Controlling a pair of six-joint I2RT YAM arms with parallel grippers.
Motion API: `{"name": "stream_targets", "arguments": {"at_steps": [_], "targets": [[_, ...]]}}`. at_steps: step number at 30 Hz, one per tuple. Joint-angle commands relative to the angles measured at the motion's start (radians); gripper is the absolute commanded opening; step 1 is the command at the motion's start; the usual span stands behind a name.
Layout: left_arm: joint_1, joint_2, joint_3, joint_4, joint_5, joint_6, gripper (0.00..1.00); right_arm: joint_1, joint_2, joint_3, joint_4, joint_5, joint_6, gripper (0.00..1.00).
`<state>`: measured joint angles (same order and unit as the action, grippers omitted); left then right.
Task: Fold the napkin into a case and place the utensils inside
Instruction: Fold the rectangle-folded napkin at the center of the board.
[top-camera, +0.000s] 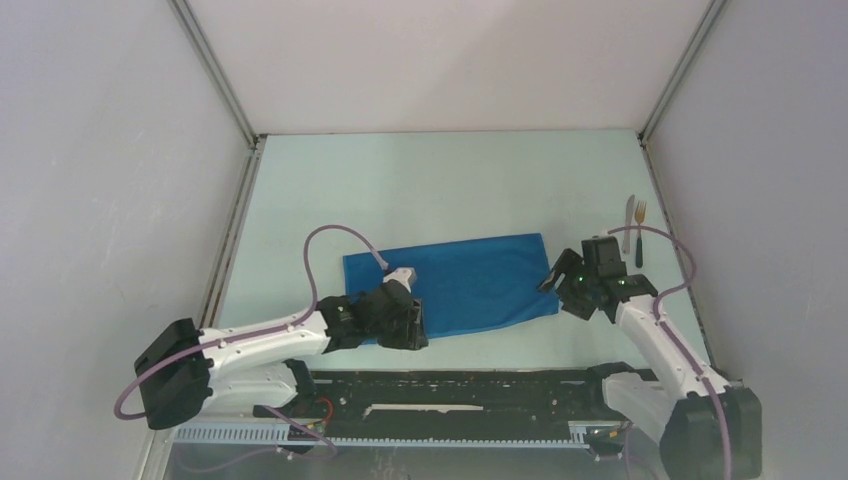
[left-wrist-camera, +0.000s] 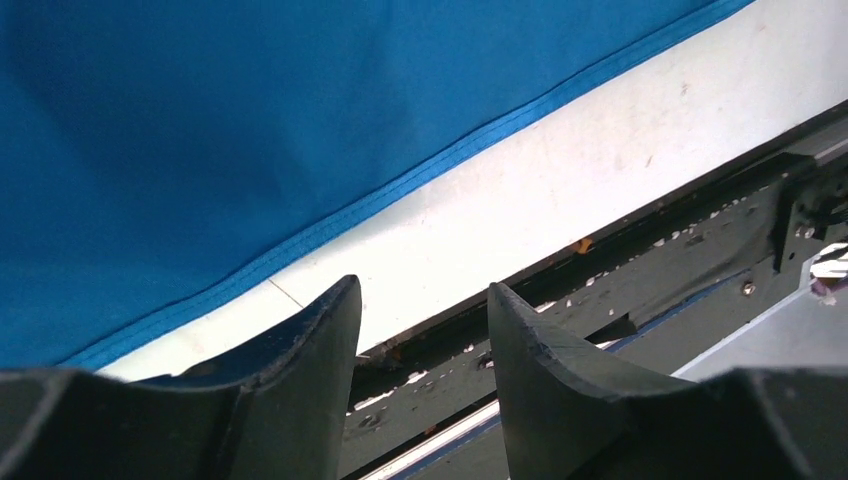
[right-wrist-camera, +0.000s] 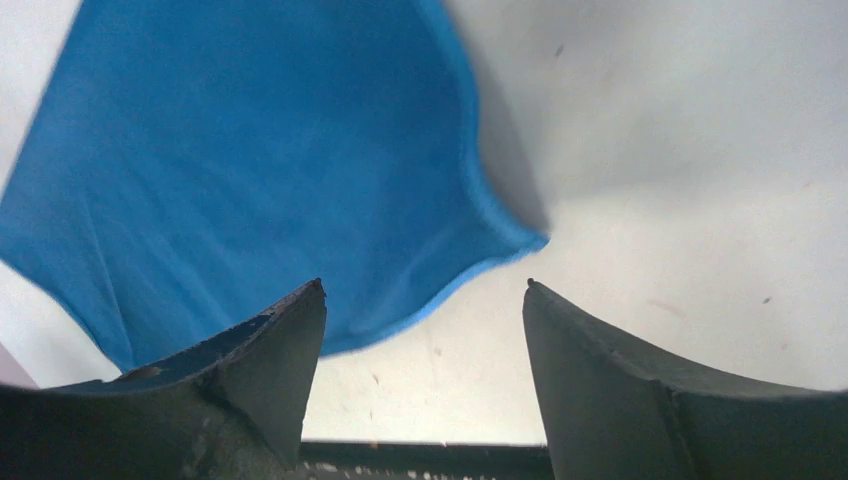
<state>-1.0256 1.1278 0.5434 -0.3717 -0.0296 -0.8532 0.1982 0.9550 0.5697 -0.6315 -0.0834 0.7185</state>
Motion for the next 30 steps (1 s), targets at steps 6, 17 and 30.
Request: {"name": "stream_targets", "arguments": {"at_steps": [6,17,30], "targets": [[0.037,-0.080,0.050,-0.043,-0.008,0.097,0.57,-0.105,0.271,0.172,0.028,-0.044,-0.232,0.75],[0.057,-0.087,0.010,0.038,0.061,0.126,0.59,0.052,0.385,0.216,0.099,-0.127,-0.201,0.90],[0.146,-0.123,-0.026,0.057,0.117,0.159,0.61,0.073,0.336,0.206,0.037,-0.007,-0.254,0.99]]}}
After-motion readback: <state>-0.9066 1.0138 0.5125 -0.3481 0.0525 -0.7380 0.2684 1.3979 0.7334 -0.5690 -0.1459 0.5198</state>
